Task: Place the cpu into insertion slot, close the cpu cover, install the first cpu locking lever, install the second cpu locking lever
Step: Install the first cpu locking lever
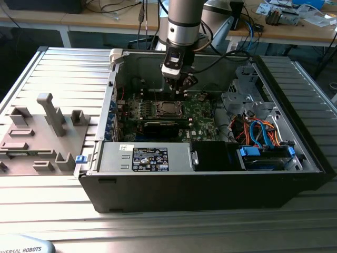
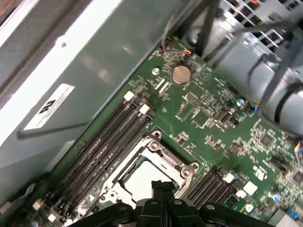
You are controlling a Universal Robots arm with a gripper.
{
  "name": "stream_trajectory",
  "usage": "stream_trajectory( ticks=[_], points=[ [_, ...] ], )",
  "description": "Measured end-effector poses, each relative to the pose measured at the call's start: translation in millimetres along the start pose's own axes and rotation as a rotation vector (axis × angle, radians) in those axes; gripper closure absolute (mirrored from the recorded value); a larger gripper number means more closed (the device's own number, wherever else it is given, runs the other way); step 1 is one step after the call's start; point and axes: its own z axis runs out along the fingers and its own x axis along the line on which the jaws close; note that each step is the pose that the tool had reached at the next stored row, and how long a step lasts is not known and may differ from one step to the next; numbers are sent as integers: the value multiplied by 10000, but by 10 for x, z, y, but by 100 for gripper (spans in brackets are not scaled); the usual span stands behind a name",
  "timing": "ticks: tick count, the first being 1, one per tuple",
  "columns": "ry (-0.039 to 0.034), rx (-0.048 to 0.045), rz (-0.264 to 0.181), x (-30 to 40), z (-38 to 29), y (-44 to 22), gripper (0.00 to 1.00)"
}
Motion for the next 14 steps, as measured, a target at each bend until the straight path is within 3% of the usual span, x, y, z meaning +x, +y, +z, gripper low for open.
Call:
stream_trajectory(
  ticks=[2,10,14],
  points=[
    [-8,-11,-321,0,1,0,89],
    [-63,-84,-2456,0,9,1,89],
    [-84,-111,-3267,0,12,1,89]
  ],
)
